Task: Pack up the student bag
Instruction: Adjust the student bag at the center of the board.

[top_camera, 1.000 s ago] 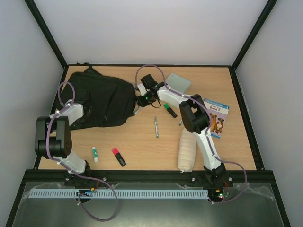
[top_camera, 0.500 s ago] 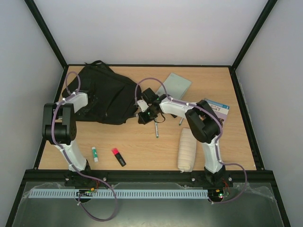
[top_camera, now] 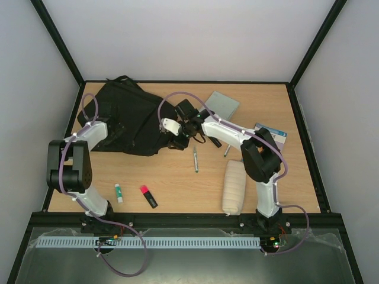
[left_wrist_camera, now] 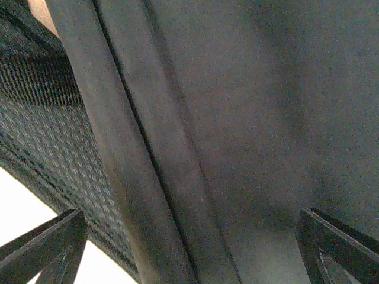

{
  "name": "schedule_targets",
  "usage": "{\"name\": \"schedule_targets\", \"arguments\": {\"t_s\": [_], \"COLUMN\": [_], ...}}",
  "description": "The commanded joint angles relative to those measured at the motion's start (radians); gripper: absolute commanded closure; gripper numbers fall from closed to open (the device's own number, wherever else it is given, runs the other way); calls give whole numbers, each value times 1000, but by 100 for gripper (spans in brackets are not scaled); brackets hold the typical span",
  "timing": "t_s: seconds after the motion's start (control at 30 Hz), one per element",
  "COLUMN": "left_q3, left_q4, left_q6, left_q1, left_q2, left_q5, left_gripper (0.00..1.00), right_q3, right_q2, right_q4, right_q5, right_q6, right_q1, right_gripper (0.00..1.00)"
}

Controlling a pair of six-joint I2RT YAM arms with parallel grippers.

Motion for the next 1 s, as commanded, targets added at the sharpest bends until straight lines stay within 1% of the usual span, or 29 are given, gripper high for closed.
{"name": "schedule_targets", "arguments": {"t_s": [0.0, 0.17, 0.4, 0.43, 0.5, 0.6, 0.67, 0.8, 0.97], "left_q3": [-30, -45, -58, -61, -67, -70, -61, -28, -1], "left_q4": [-37, -43, -40, -38, -35, -31, -30, -25, 4], "left_q6": [54, 61, 59, 57, 54, 55, 55, 54, 52], "left_q1": [-3, 0, 3, 3, 3, 3, 4, 9, 13], "left_q2": [-60, -85, -64, -61, -56, -47, -32, 17, 50], "left_q5": [67, 76, 97, 96, 97, 91, 79, 91, 115], "left_gripper": [1, 1, 1, 1, 1, 1, 1, 1, 1], "right_q3": [104, 157, 198, 197, 190, 142, 90, -17, -46], "right_q2": [109, 194, 282, 288, 292, 268, 238, 181, 163], "right_q4": [-107, -85, -104, -119, -151, -178, -175, -149, -133], "right_q5": [65, 83, 140, 138, 129, 97, 72, 44, 53], "right_q6": [-198, -212, -222, -227, -229, -218, -204, -183, -141], "right_q1": [-3, -3, -6, -6, -6, -1, 10, 53, 154], "right_gripper": [39, 38, 38, 39, 44, 58, 63, 67, 69]}}
